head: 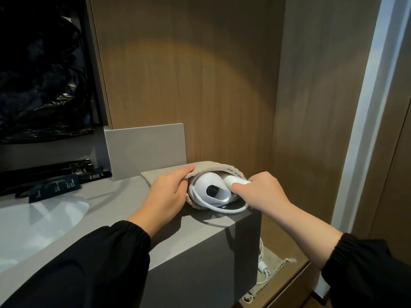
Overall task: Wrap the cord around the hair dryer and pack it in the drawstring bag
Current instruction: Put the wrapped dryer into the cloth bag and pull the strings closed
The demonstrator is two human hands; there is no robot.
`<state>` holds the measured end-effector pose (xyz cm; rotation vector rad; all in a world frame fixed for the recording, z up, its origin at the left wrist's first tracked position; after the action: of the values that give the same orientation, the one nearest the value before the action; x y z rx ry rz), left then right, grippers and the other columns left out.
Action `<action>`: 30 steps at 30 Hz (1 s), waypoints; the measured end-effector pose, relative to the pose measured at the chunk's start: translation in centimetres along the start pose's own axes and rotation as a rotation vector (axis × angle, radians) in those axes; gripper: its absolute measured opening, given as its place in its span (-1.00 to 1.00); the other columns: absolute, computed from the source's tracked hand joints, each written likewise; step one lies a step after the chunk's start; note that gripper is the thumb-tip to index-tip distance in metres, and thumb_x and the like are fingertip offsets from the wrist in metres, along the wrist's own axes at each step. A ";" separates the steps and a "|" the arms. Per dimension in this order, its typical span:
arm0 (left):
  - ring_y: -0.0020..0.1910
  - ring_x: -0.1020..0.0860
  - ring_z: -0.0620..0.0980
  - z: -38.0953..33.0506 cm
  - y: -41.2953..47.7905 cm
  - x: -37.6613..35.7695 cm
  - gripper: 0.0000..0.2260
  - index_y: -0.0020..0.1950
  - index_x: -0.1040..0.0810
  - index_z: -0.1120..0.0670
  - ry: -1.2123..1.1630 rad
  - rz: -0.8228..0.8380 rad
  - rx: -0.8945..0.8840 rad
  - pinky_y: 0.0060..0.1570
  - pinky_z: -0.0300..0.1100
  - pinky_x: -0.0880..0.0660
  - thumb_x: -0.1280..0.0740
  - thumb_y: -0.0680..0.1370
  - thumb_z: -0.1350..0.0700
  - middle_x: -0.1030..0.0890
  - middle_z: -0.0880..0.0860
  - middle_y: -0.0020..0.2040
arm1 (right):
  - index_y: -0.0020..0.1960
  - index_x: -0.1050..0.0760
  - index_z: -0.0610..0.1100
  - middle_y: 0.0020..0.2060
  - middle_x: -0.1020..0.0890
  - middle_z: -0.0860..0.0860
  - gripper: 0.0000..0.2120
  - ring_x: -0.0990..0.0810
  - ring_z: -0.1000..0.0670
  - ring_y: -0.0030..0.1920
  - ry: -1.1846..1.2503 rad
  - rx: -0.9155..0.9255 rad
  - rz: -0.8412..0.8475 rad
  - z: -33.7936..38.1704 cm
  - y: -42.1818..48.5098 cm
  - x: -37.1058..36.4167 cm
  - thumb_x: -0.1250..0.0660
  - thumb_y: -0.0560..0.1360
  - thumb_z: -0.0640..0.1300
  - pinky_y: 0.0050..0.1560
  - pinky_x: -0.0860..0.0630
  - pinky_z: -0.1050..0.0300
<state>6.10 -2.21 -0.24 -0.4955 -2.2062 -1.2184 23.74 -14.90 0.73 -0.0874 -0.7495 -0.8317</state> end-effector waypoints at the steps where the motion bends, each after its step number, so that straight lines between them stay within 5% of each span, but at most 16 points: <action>1: 0.28 -0.48 -0.02 -0.3 -0.1 0.0 -0.64 0.35 -0.50 0.07 -0.003 -0.007 -0.023 0.29 -0.25 -0.33 -0.12 0.60 0.21 -0.56 -0.01 0.28 | -0.39 -0.42 -0.15 -0.49 -0.52 -0.05 -0.68 -0.49 -0.04 -0.44 0.009 -0.008 -0.002 0.2 0.2 -0.2 -0.37 0.33 0.07 -0.41 -0.35 0.20; 7: 0.18 -0.53 -0.08 -2.2 -0.8 0.0 -0.58 0.32 -0.53 0.06 -0.006 0.028 -0.116 0.11 -0.48 -0.29 -0.10 0.51 0.15 -0.59 -0.03 0.23 | -0.31 -0.44 -0.13 -0.43 -0.53 0.00 -0.71 -0.50 0.02 -0.40 0.041 -0.038 -0.042 0.9 0.9 -1.2 -0.36 0.37 0.08 -0.47 -0.29 0.23; 12: 0.37 -0.32 -0.15 -2.2 -0.3 -0.4 -0.52 0.43 -0.38 -0.01 0.025 0.108 -0.058 0.34 -0.34 -0.21 -0.19 0.53 0.28 -0.43 -0.09 0.39 | -0.30 -0.41 -0.06 -0.41 -0.49 0.06 -0.71 -0.46 0.09 -0.39 -0.040 0.072 -0.022 0.8 0.5 -2.0 -0.33 0.45 0.12 -0.47 -0.25 0.26; 15: 0.48 -0.14 -0.19 -2.3 -0.4 -0.9 -0.54 0.47 -0.29 -0.10 0.104 0.219 -0.096 0.47 -0.20 -0.09 -0.24 0.57 0.01 -0.30 -0.14 0.47 | -0.07 -0.39 0.00 -0.21 -0.52 0.11 -0.75 -0.52 0.11 -0.23 0.098 0.115 0.018 0.6 0.4 -2.1 -0.36 0.46 0.13 -0.36 -0.38 0.27; 18: 0.50 -0.06 -0.16 -2.6 -0.3 -1.3 -0.37 0.50 -0.22 -0.13 0.271 0.255 -0.135 0.50 -0.08 -0.03 -0.21 0.48 -0.33 -0.23 -0.16 0.50 | -0.04 -0.48 -0.09 -0.12 -0.61 -0.03 -0.81 -0.63 0.03 -0.16 0.360 0.037 0.036 0.0 0.5 -1.9 -0.29 0.55 0.04 -0.10 -0.64 0.09; 22: 0.50 -0.12 -0.10 -3.4 0.2 -1.9 -0.27 0.50 -0.20 -0.10 0.396 0.206 -0.172 0.50 -0.01 -0.04 -0.25 0.42 -0.38 -0.26 -0.13 0.49 | 0.01 -0.54 -0.16 -0.13 -0.65 -0.17 -0.88 -0.69 -0.08 -0.16 0.589 -0.030 0.036 -1.4 0.4 -1.4 -0.26 0.56 -0.31 -0.10 -0.65 0.15; 30: 0.32 -0.44 0.01 -3.6 0.1 -2.7 -0.59 0.24 -0.53 -0.10 0.478 0.259 -0.445 0.32 -0.06 -0.22 -0.13 0.50 -0.22 -0.49 -0.01 0.35 | -0.10 -0.57 -0.15 -0.27 -0.67 -0.14 -0.91 -0.69 -0.02 -0.31 0.488 0.131 -0.010 -3.2 0.3 -2.1 -0.38 0.49 -0.31 -0.19 -0.65 0.18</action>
<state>9.30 -5.36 -0.37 -0.5699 -1.4293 -1.5011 24.87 -14.43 -2.91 0.2305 -0.3412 -0.7700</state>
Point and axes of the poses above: each hand's wrist, its own y-axis towards the middle knuckle, its own x-axis out of the back of the hand, z = x × y, the point moved 1 cm from there along y, towards the middle knuckle
